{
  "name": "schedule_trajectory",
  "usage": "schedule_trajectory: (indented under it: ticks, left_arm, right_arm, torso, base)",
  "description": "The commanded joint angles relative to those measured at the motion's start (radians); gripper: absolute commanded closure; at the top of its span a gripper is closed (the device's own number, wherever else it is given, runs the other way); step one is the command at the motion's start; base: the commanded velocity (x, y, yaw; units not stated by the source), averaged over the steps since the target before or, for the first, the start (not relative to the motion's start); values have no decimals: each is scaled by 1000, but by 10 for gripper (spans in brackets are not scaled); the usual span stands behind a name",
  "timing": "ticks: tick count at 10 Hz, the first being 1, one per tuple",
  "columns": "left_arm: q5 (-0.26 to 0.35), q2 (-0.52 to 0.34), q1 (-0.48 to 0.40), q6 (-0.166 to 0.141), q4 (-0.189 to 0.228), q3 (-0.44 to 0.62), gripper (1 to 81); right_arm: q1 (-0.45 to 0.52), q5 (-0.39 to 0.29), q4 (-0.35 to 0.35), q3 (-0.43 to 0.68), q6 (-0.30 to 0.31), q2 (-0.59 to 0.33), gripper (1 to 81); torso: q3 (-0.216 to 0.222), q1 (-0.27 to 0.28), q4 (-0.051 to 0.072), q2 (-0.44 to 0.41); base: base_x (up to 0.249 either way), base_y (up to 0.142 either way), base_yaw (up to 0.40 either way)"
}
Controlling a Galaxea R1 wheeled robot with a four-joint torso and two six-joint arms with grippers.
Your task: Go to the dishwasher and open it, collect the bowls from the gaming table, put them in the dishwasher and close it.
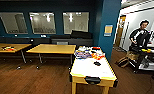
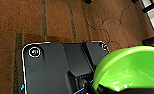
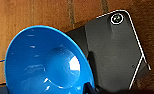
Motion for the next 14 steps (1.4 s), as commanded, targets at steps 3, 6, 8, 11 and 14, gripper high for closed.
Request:
schedule_trajectory:
  ticks: [3,6,8,11,14]
  left_arm:
    - [18,-20,-46,5,9,-9,811]
    - [18,-19,-46,5,9,-11,811]
    - [19,-19,-46,5,9,-12,811]
    - [18,-19,-46,5,9,-12,811]
    - [18,-17,-42,5,9,-12,811]
  right_arm:
    - [39,-35,-26,11,-4,-13,811]
    - [39,-33,-27,11,-4,-13,811]
    - [42,-35,-27,11,-4,-13,811]
    - [45,-35,-27,9,-2,-11,811]
    - [42,-35,-27,-8,-4,0,811]
  torso:
    - [0,1,0,0]
    - [0,1,0,0]
    - [0,1,0,0]
    - [0,1,0,0]
    - [0,1,0,0]
  base:
    - [-133,0,0]
    - [-134,0,0]
    - [-134,0,0]
    - [-134,0,0]
    - [-76,0,0]
